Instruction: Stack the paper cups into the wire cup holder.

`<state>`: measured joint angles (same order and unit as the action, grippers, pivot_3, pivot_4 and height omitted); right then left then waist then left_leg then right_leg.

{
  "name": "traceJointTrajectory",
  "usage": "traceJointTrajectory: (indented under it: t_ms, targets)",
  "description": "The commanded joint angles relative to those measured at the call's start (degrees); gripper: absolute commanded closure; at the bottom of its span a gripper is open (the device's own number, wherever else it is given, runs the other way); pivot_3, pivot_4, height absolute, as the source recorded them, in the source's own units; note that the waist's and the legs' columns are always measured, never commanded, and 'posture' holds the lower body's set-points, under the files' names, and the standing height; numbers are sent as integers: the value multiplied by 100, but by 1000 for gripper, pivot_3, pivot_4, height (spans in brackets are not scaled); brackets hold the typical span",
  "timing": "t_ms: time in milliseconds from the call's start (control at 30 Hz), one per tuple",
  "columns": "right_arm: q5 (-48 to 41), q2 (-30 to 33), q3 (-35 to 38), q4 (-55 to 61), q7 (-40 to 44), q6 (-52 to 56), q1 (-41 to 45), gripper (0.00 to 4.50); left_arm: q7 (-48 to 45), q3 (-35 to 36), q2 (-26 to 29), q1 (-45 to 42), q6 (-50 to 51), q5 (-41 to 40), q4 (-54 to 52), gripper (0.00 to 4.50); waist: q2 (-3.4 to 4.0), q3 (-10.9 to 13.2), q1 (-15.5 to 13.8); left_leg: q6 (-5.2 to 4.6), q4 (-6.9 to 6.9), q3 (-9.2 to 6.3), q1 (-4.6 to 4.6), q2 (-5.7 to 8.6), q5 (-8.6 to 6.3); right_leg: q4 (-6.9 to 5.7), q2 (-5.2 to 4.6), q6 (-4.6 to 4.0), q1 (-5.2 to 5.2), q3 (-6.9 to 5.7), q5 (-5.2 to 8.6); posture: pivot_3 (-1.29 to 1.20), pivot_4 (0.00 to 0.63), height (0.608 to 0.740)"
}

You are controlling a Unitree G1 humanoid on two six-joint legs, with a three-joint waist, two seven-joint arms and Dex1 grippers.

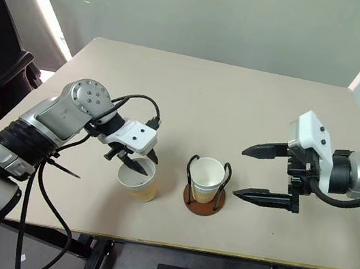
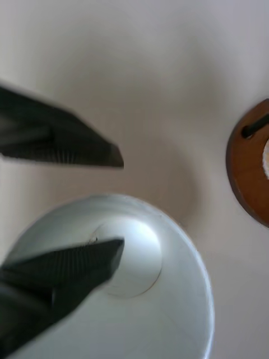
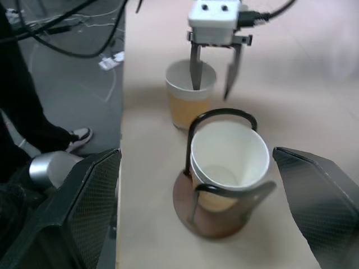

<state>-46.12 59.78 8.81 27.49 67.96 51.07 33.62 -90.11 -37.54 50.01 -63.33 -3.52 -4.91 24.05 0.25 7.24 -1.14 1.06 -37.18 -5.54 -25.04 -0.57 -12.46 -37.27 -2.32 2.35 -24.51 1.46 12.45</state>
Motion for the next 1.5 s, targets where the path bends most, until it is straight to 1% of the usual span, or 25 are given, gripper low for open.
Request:
traceJointTrajectory:
  t_ms: [33,67,100,267,367,467,600,700,733,800,900,1033,1167,1333,1500]
  targets:
    - [-214,164,591,38,-165,56,-202,0,-239,-285,143,-380,-194,-520,16,3877,0,0,-9,-1,-1,0,-1,0,0,3,0,3,2,0,-2,0,150,740]
    - [-239,196,674,41,-191,61,-276,0,-239,-392,205,-459,-218,-692,-5,4248,0,0,-9,-2,-1,0,-2,1,-1,9,0,7,4,2,-4,0,150,740]
    - [-322,212,796,61,-216,90,-346,0,-239,-495,282,-548,-229,-901,-47,4467,0,0,-13,-4,-1,1,-3,2,-2,13,0,9,4,2,-5,0,150,740]
    - [-1243,84,1671,-144,-420,322,-414,0,-239,-835,537,-1123,-372,-1864,19,4467,0,0,-18,-1,-1,3,-16,3,-1,29,0,17,2,3,-8,0,150,740]
    - [-1365,224,2037,-366,-404,284,-484,0,-239,-942,445,-1760,-584,-2261,524,4467,-1,1,-52,0,-6,0,-22,7,0,36,0,22,2,4,-8,0,150,740]
    - [-1497,377,2177,-338,-421,277,-478,0,-239,-1150,180,-2614,-835,-2705,1186,4467,0,2,-74,-7,-21,-4,-36,10,-4,36,-4,27,0,6,-10,0,150,740]
    - [-1541,438,2127,-263,-485,207,-527,0,-239,-1618,-301,-3502,-668,-3407,1903,4467,2,3,-72,-22,-35,6,-43,20,-15,40,-10,41,1,10,-7,0,150,740]
    - [-1730,460,2106,-90,-437,298,-684,0,-239,-1909,-999,-4164,-151,-3936,2446,4467,3,7,-84,-20,-63,7,-56,36,-17,33,-18,73,3,15,1,0,150,740]
    - [-1761,464,2104,-31,-436,301,-742,0,-239,-2023,-1197,-4303,-64,-4015,2579,4467,5,8,-92,-13,-83,-11,-77,35,-16,35,-25,85,0,15,2,0,150,740]
    - [-1788,478,2109,38,-486,281,-816,0,-239,-2265,-1455,-4439,-41,-4072,2750,4467,6,9,-120,-13,-99,-6,-91,53,-19,40,-33,104,-3,15,3,0,150,740]
    - [-1841,503,2157,152,-612,274,-907,0,-239,-2697,-1696,-4475,-111,-4228,2675,4467,14,9,-121,-36,-111,24,-95,77,-34,41,-68,146,0,24,12,0,150,740]
    - [-1915,566,2299,313,-774,304,-1087,0,-239,-3358,-1625,-4476,-447,-4530,2268,4467,20,14,-124,-49,-141,48,-104,81,-44,41,-74,178,0,38,24,0,150,740]
    - [-2027,615,2485,472,-958,356,-1282,0,-239,-3764,-1623,-4517,-649,-4740,2119,4467,20,13,-182,-61,-153,57,-109,88,-61,41,-73,193,1,39,33,0,150,740]
    - [-2151,646,2675,598,-1173,363,-1512,0,-239,-3972,-1672,-4551,-579,-5078,1938,4467,21,14,-220,-75,-190,58,-109,90,-85,45,-81,205,16,40,38,0,150,740]
    - [-2309,687,2757,718,-1337,368,-1622,0,-239,-4076,-1879,-4501,-737,-4930,2104,4467,21,14,-223,-85,-205,64,-98,94,-91,43,-89,215,31,42,34,0,150,740]
